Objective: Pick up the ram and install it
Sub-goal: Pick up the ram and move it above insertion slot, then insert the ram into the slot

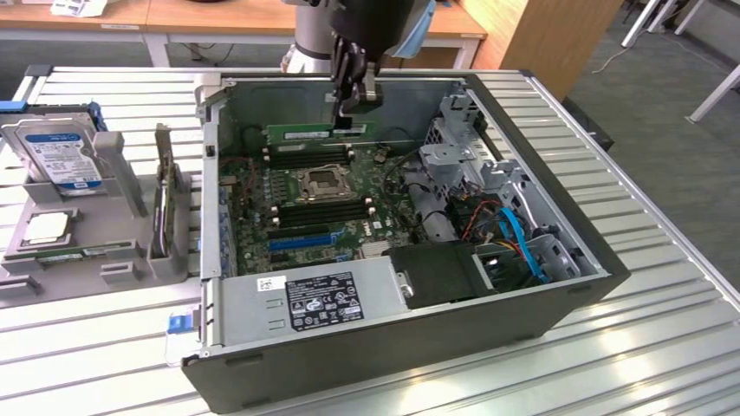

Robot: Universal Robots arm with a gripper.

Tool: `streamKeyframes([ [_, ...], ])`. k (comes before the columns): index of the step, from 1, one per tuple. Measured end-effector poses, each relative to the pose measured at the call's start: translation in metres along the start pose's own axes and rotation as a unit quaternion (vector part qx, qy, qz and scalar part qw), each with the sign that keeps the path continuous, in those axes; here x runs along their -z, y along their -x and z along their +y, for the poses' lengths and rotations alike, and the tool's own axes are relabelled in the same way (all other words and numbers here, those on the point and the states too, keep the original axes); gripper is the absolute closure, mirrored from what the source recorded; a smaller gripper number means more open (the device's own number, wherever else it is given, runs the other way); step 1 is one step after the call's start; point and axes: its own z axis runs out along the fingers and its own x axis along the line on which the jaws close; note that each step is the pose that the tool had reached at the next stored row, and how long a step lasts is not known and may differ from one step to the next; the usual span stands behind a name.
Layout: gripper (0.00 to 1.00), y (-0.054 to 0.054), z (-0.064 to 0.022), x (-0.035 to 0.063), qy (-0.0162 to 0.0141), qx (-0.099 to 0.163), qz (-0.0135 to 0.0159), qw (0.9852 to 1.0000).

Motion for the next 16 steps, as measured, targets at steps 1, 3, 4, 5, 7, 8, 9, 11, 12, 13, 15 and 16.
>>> streamKeyframes([
  [1,0.88,-0.0001,-0.0003,-0.0001,-0.0002,-0.002,-0.0002,1.0],
  [3,0.88,-0.0002,-0.0015,-0.0001,-0.0004,-0.004,-0.0004,1.0],
  [4,0.88,-0.0003,-0.0022,0.0,-0.0005,-0.006,-0.0005,1.0],
  [5,0.88,-0.0004,-0.0032,0.0002,-0.0005,-0.006,-0.0005,1.0],
  [7,0.88,-0.0006,-0.0051,0.0003,-0.0006,-0.007,-0.0006,1.0],
  [8,0.88,-0.0007,-0.0059,0.0003,-0.0006,-0.008,-0.0007,1.0],
  [9,0.88,-0.0008,-0.0065,0.0004,-0.0006,-0.008,-0.0007,1.0],
  [11,0.88,-0.0008,-0.0068,0.0004,-0.0006,-0.008,-0.0007,1.0],
  [12,0.88,-0.0008,-0.0068,0.0004,-0.0007,-0.008,-0.0007,1.0],
  [13,0.88,-0.0008,-0.0069,0.0005,-0.0006,-0.008,-0.0007,1.0],
  [15,0.88,-0.0008,-0.0069,0.0005,-0.0006,-0.008,-0.0007,1.0],
  [16,0.88,-0.0008,-0.0069,0.0004,-0.0006,-0.008,-0.0007,1.0],
])
